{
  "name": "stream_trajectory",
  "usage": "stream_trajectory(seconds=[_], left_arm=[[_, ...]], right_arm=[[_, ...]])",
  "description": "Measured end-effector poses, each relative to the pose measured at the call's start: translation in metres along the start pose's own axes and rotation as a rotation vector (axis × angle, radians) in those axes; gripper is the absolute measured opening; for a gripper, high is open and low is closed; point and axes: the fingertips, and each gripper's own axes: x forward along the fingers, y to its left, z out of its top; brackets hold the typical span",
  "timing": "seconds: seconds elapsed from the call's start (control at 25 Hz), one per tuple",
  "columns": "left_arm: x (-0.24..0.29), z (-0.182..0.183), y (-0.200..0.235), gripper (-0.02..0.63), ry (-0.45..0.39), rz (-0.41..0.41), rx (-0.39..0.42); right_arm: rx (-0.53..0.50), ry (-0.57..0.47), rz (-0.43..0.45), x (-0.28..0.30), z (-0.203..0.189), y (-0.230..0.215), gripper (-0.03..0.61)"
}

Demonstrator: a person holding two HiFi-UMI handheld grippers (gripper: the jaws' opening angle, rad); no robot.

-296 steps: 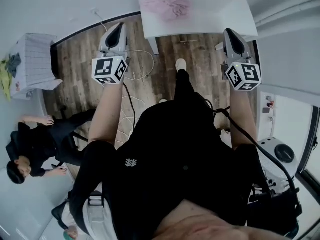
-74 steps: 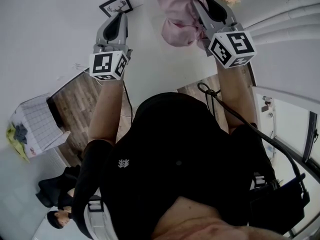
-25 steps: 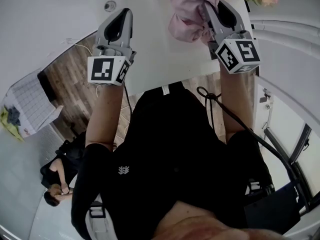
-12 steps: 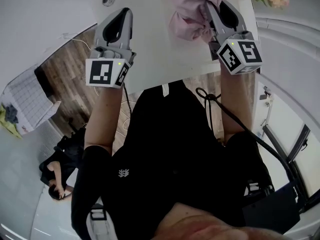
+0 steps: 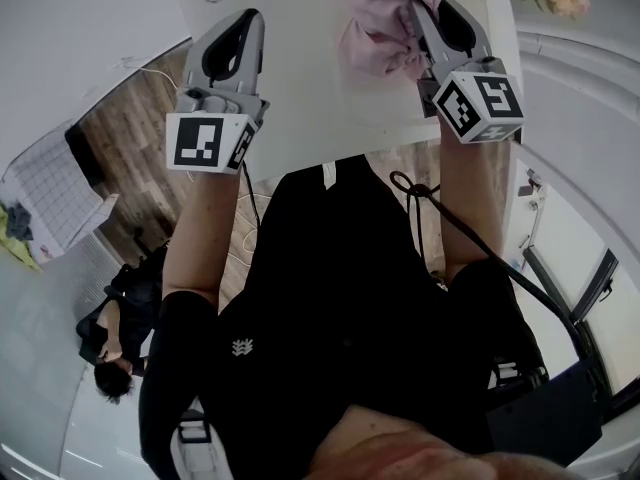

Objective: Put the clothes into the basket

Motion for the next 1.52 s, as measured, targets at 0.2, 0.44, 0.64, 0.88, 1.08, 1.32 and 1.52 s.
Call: stream_trajectory(seconds=[0.2, 0.44, 0.64, 0.88, 1.08, 1.32, 1.52], left_arm=[[-0.002, -0.002, 0.001, 0.000, 0.005, 0.003, -0.003], [-0.004, 0.003, 0.003, 0.000, -0.006, 0.009, 0.000], [-0.008, 0.010, 0.004, 0.000, -0.017, 0.013, 0.002], [-0.012, 0.021, 0.004, 0.000, -0.039, 0.011, 0.008], [-0.018, 0.039, 0.008, 0.000, -0.074, 0.017, 0.022], [-0.033, 0.069, 0.008, 0.000, -0.136, 0.023, -0.008], [-0.059, 0.098, 0.002, 0.000, -0.178, 0.016, 0.012]], right_arm=[[-0.012, 0.023, -0.005, 0.004, -0.005, 0.000, 0.071], [-0.058, 0.089, -0.046, 0.009, -0.016, -0.005, 0.084], [-0.107, 0.047, -0.061, 0.003, 0.002, -0.005, 0.086], [-0.122, -0.021, -0.061, -0.001, 0.030, 0.005, 0.084], [-0.113, -0.075, -0.076, -0.011, 0.048, 0.009, 0.084], [-0.099, -0.124, -0.086, -0.033, 0.073, 0.019, 0.084], [-0.127, -0.201, -0.099, -0.066, 0.102, 0.045, 0.084]])
